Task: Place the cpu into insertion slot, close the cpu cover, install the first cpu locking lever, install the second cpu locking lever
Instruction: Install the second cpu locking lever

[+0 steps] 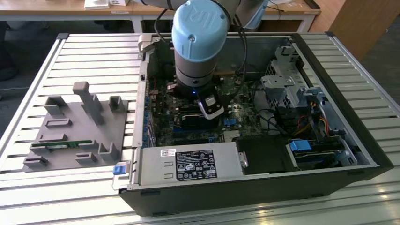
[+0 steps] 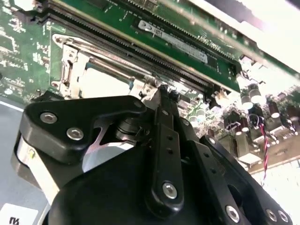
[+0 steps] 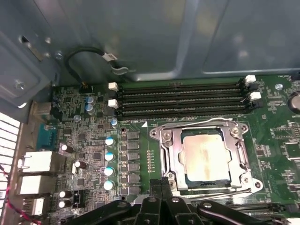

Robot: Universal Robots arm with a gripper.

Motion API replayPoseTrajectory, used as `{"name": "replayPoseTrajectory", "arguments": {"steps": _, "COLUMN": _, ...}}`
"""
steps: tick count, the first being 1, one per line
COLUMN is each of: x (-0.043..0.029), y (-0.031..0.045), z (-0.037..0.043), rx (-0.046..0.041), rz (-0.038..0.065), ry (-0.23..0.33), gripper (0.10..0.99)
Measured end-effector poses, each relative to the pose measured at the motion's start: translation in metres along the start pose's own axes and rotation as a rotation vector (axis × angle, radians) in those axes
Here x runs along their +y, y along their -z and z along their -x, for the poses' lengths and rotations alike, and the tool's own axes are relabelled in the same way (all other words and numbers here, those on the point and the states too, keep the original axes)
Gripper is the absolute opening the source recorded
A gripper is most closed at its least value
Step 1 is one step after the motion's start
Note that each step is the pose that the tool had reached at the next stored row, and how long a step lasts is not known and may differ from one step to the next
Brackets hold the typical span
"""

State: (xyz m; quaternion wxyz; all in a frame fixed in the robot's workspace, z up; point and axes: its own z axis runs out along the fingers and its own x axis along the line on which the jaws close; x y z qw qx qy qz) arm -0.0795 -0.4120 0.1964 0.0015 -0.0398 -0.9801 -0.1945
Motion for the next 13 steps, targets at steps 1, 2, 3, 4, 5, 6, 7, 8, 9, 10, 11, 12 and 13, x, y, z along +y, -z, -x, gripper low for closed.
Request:
{"name": "replayPoseTrajectory", "arguments": {"steps": 1, "x": 0.0008, "y": 0.0018, "z": 0.0, "rx": 0.0, "rz": 0.0, "ry": 0.0, "gripper": 0.106}}
{"name": "replayPoseTrajectory", "arguments": {"steps": 2, "x": 0.0015, "y": 0.0036, "z": -0.0001, "rx": 0.0, "rz": 0.0, "ry": 0.0, "gripper": 0.106}}
{"name": "replayPoseTrajectory", "arguments": {"steps": 3, "x": 0.0022, "y": 0.0055, "z": -0.0001, "rx": 0.0, "rz": 0.0, "ry": 0.0, "gripper": 0.106}}
{"name": "replayPoseTrajectory", "arguments": {"steps": 4, "x": 0.0029, "y": 0.007, "z": -0.0001, "rx": 0.0, "rz": 0.0, "ry": 0.0, "gripper": 0.106}}
{"name": "replayPoseTrajectory", "arguments": {"steps": 5, "x": 0.0036, "y": 0.0086, "z": -0.0002, "rx": 0.0, "rz": 0.0, "ry": 0.0, "gripper": 0.106}}
{"name": "replayPoseTrajectory", "arguments": {"steps": 6, "x": 0.0041, "y": 0.0099, "z": -0.0002, "rx": 0.0, "rz": 0.0, "ry": 0.0, "gripper": 0.106}}
{"name": "replayPoseTrajectory", "arguments": {"steps": 7, "x": 0.0045, "y": 0.0111, "z": -0.0002, "rx": 0.0, "rz": 0.0, "ry": 0.0, "gripper": 0.106}}
{"name": "replayPoseTrajectory", "arguments": {"steps": 8, "x": 0.0051, "y": 0.0124, "z": -0.0003, "rx": 0.0, "rz": 0.0, "ry": 0.0, "gripper": 0.106}}
{"name": "replayPoseTrajectory", "arguments": {"steps": 9, "x": 0.0057, "y": 0.0138, "z": -0.0003, "rx": -0.0001, "rz": 0.0, "ry": 0.0, "gripper": 0.106}}
{"name": "replayPoseTrajectory", "arguments": {"steps": 10, "x": 0.0061, "y": 0.0148, "z": -0.0003, "rx": 0.0001, "rz": 0.0, "ry": 0.0, "gripper": 0.106}}
{"name": "replayPoseTrajectory", "arguments": {"steps": 11, "x": 0.0063, "y": 0.0154, "z": -0.0003, "rx": 0.0, "rz": 0.0, "ry": 0.0, "gripper": 0.106}}
{"name": "replayPoseTrajectory", "arguments": {"steps": 12, "x": 0.0063, "y": 0.0153, "z": -0.0003, "rx": -0.0001, "rz": 0.0, "ry": 0.0, "gripper": 0.106}}
{"name": "replayPoseTrajectory", "arguments": {"steps": 13, "x": 0.0064, "y": 0.0153, "z": -0.0003, "rx": -0.0001, "rz": 0.0, "ry": 0.0, "gripper": 0.106}}
